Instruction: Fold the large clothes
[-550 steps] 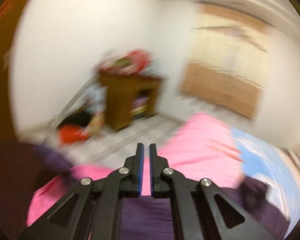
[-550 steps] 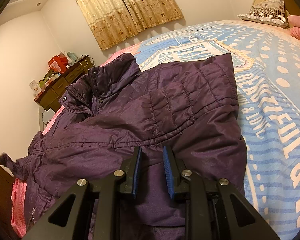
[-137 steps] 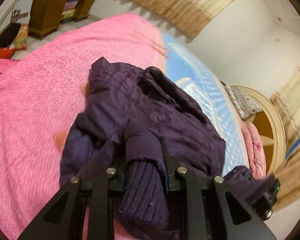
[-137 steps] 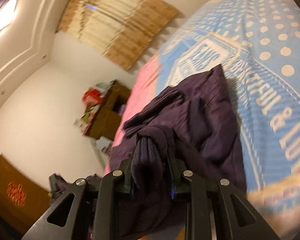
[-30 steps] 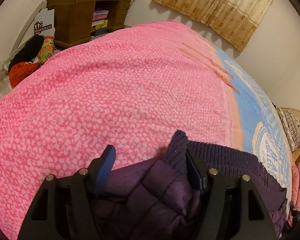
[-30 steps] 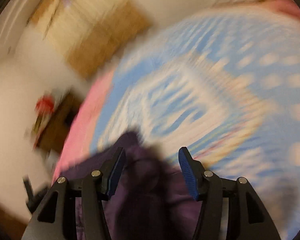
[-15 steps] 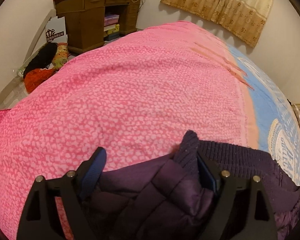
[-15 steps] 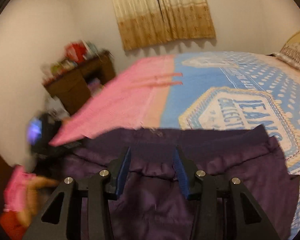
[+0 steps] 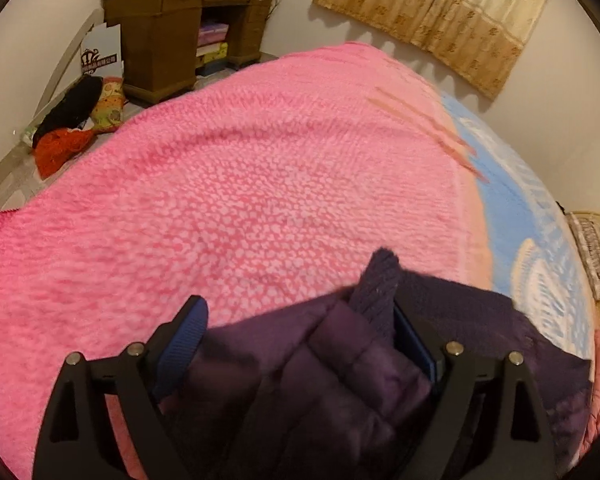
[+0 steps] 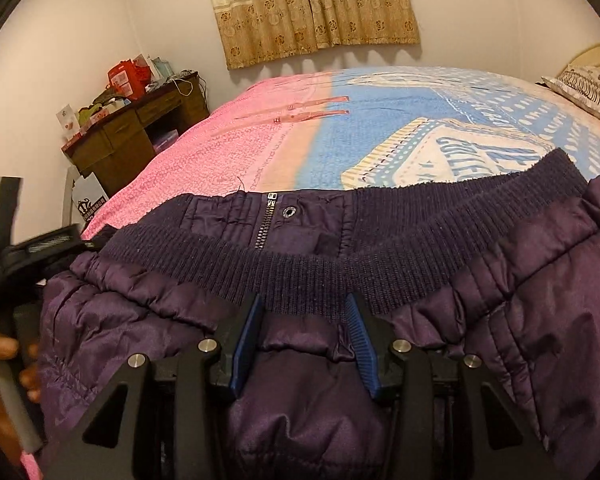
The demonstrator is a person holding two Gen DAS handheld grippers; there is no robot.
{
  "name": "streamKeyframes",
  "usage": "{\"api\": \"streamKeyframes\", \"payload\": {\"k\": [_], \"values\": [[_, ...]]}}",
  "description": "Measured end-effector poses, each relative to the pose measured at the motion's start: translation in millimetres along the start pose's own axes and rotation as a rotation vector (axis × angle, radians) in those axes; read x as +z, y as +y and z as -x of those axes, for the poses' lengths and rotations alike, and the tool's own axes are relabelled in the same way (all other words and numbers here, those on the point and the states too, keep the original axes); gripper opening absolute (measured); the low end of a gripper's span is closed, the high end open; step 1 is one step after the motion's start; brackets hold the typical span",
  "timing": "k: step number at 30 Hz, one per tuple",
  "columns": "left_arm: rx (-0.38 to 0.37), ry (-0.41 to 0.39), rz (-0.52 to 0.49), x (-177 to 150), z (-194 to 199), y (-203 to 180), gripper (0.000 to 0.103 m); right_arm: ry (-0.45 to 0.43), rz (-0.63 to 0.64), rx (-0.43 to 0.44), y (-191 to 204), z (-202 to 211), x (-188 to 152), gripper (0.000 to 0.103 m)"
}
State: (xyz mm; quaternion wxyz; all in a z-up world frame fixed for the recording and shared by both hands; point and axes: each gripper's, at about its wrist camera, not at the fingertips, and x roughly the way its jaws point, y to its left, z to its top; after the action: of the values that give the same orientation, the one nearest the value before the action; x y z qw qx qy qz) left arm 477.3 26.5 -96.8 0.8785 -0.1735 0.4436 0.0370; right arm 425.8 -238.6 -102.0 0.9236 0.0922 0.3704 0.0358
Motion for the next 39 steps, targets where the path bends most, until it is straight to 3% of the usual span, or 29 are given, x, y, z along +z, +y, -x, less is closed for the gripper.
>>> {"api": "streamKeyframes", "payload": {"k": [4,7,9,13,16,19,21,23,25,28,31,39], "values": [[0.035,-0.108,-0.140,-14.7,48.6,-28.9,0.091,-0.002,0.001,-0.002,1.4,-3.7,0.7,0.045],[-0.051,-0.128,-0.256,-33.6,74.0,-65.4,0.092,-0.002,0.000,0.001,1.2,-4.0,1.2,0.045],[-0.059,-0.134,-0.310,-45.0,76.3,-82.3,0.093,-0.002,-0.003,0.004,0.9,-3.9,1.6,0.045],[0.062,-0.071,-0.278,-61.7,34.2,-80.4,0.096,-0.005,-0.020,0.029,-3.0,-3.0,1.4,0.045],[0.057,-0.095,-0.246,-65.5,22.1,-72.4,0.101,0.003,-0.029,0.042,-4.0,-0.9,2.5,0.045],[0.150,-0.123,-0.321,-73.7,18.2,-86.9,0.103,0.031,0.012,-0.007,6.3,11.5,7.7,0.045],[0.186,-0.138,-0.354,-75.5,15.5,-94.6,0.103,-0.032,0.036,-0.014,6.3,35.9,14.7,0.045],[0.193,-0.143,-0.359,-76.0,13.9,-96.2,0.103,-0.103,0.017,-0.037,-8.8,61.2,22.5,0.045],[0.184,-0.143,-0.355,-77.6,18.7,-92.2,0.103,-0.139,-0.030,-0.124,-35.6,77.0,28.0,0.045],[0.190,-0.138,-0.358,-78.8,20.1,-93.0,0.103,-0.046,-0.076,-0.264,-84.9,63.0,16.0,0.045],[0.227,-0.147,-0.388,-83.2,19.0,-101.8,0.103,-0.044,-0.078,-0.196,-106.4,51.1,-5.3,0.044],[0.237,-0.149,-0.395,-86.4,20.7,-100.9,0.103,-0.039,-0.079,-0.205,-105.0,53.0,-6.5,0.045]]}}
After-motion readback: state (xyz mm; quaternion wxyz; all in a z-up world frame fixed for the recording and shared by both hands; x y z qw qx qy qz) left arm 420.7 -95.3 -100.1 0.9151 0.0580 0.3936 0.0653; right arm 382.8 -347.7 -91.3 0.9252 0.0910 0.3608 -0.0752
